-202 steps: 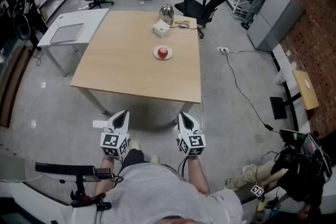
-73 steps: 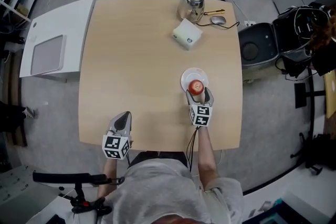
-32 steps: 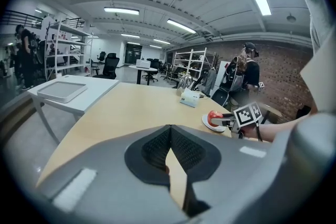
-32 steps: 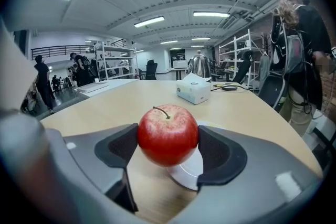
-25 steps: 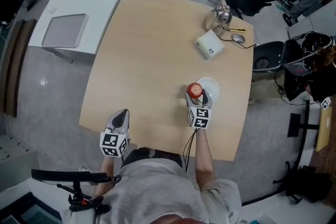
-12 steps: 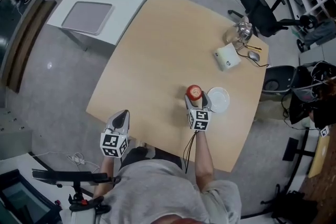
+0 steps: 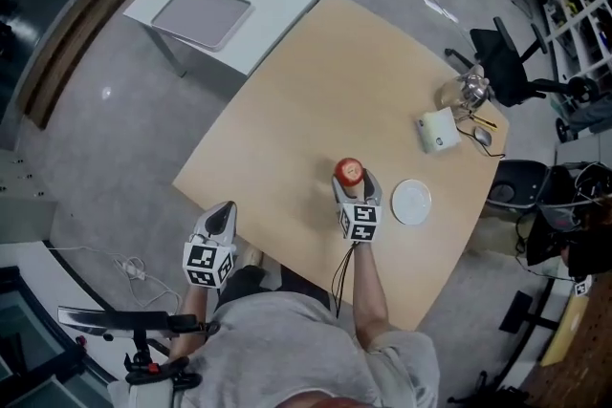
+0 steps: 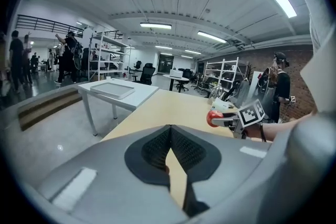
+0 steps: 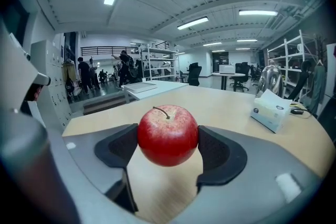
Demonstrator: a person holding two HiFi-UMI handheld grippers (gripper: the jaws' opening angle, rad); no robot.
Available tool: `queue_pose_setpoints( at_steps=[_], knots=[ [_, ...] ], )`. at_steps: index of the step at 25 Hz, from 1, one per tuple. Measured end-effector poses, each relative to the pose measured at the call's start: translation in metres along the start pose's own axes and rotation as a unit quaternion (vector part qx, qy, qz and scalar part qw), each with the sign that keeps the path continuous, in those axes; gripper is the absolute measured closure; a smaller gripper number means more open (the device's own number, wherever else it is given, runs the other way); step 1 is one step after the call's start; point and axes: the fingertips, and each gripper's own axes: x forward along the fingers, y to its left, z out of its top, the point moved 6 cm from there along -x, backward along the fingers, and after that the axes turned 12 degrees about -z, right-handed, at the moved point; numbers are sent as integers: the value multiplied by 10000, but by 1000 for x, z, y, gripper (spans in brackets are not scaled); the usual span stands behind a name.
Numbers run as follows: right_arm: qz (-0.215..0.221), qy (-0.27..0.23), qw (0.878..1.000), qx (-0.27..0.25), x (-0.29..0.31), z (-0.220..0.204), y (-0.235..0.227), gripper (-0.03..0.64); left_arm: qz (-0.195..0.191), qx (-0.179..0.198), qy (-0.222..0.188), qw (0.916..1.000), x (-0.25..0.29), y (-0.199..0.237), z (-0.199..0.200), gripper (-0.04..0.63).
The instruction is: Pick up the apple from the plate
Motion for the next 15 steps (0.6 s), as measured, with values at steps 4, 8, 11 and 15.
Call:
queue_pose_setpoints(
  at_steps=[4,8,11,15],
  knots=[
    [268,-44,9995,-154,6,7,22,252,229,-89,-83,9997,-18,8,-5,577],
    [555,-89,9979,-313,14,11,50,252,500,-205,-177,9984,-38,20,-15,575],
    [789,-105,9959,-430,17,20,77,252,707,-302,-231,9968,-59,29,-17,575],
    [1093,-120,9922,-582,23,29,112,252,956,-419,-323,9940,-83,40,-21,575]
  ],
)
